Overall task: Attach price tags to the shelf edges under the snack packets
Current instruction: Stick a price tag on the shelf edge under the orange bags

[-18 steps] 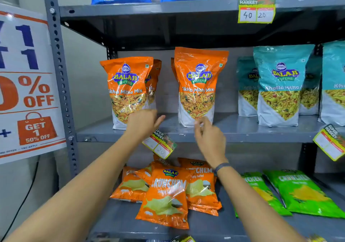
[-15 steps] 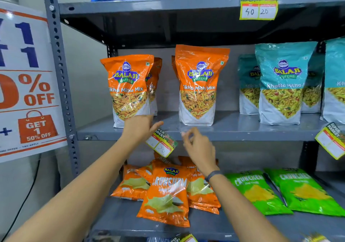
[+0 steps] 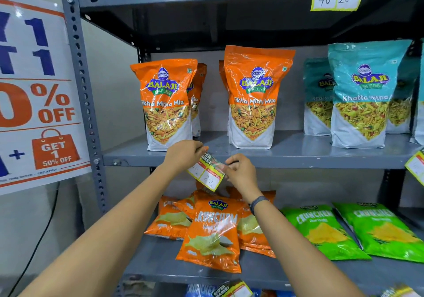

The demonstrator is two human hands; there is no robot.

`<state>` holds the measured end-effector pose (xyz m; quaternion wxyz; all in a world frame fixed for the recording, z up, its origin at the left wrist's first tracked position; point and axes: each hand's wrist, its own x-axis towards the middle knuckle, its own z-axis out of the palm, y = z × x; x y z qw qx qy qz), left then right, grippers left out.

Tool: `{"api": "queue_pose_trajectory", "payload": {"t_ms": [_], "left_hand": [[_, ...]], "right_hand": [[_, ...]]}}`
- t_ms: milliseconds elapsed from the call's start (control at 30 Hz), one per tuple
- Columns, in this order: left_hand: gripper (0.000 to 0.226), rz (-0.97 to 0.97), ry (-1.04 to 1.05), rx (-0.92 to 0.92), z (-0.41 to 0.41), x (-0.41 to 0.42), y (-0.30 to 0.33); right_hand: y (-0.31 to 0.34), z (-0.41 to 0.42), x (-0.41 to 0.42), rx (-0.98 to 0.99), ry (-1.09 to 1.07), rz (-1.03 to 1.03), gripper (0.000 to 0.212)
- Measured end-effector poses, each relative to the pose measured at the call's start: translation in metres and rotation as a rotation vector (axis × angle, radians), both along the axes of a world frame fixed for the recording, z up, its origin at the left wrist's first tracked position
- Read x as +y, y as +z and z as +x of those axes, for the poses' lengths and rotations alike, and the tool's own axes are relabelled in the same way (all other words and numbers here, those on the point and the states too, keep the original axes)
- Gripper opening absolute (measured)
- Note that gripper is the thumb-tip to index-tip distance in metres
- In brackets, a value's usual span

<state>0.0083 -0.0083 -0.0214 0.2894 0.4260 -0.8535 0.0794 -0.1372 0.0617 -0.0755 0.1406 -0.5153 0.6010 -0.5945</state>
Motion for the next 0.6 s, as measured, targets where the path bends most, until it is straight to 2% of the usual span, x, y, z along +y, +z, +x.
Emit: {"api": "queue_pose_trajectory", "payload": {"t_ms": [233,333,433,600], "left_hand": [[0.038,-0.044,-0.103,0.049,0.008,0.000,-0.009],[0.036,-0.018,-0.173,0.048,0.017,-0.002,-0.011],[0.028,-0.042,-0.213,-0.036,0.024,0.001,-0.014],[0.029,-0.149,-0.133,-0.082,0.022,0.003,-0.021]], "right_hand": [[-0.001,-0.003,0.000,0.228,-0.063,-0.061,0.009],[0.001,-0.006,0.002,0.363,-0.072,-0.075,0.011],[0.000,-0.008,0.004,0.530,-0.088,-0.068,0.013],[0.000,-0.008,0.002,0.701,-0.147,-0.081,0.016]]}}
